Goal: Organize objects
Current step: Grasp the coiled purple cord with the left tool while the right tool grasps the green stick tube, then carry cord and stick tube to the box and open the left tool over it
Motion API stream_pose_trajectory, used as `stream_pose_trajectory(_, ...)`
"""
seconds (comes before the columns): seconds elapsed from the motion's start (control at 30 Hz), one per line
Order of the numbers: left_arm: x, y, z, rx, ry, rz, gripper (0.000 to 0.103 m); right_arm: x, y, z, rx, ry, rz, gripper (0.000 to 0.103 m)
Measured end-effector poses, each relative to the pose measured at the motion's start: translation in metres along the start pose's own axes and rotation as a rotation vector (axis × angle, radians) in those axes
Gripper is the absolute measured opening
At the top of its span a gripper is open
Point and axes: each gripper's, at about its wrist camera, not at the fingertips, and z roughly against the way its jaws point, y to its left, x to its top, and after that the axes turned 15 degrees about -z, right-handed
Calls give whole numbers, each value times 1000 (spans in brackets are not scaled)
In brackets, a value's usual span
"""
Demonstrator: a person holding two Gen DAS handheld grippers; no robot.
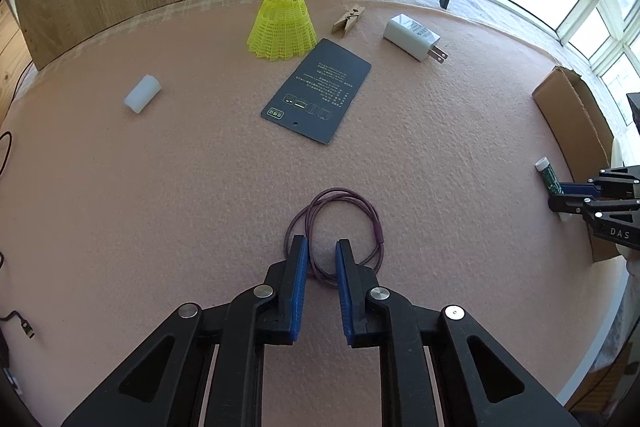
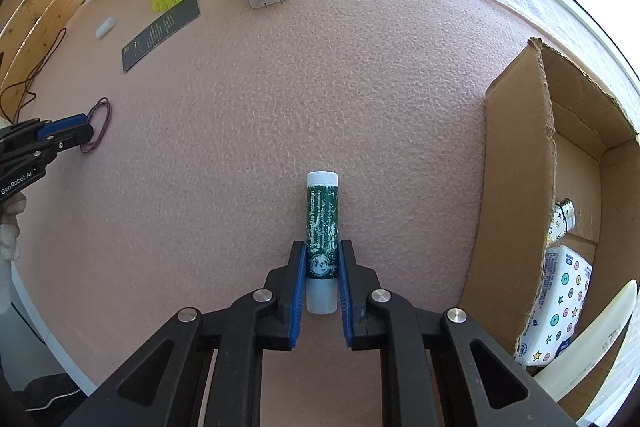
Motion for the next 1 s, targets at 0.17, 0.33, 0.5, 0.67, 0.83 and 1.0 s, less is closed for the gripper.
stream_pose_trajectory(0.17,-11,2,4,-52,-14,64,2,-5,-7,7,37,-32,-55,14)
stream_pose_trajectory(0.33,-15,3,18,-54,-55,100,1,-16,-17,23,78,-80,-105,14)
stream_pose_trajectory(0.5,-13,6,47,-67,-127,133,1,-26,7,43,126,-138,-141,14)
stream_pose_trajectory(0.67,1,-1,79,-69,-185,100,1,-34,5,66,164,-191,-165,14)
stream_pose_trajectory(0.83,25,-20,103,-95,-242,56,1,-49,-13,96,161,-260,-196,14)
stream_pose_trajectory(1.0,61,-59,113,-128,-287,-26,1,-60,-39,125,146,-318,-246,14)
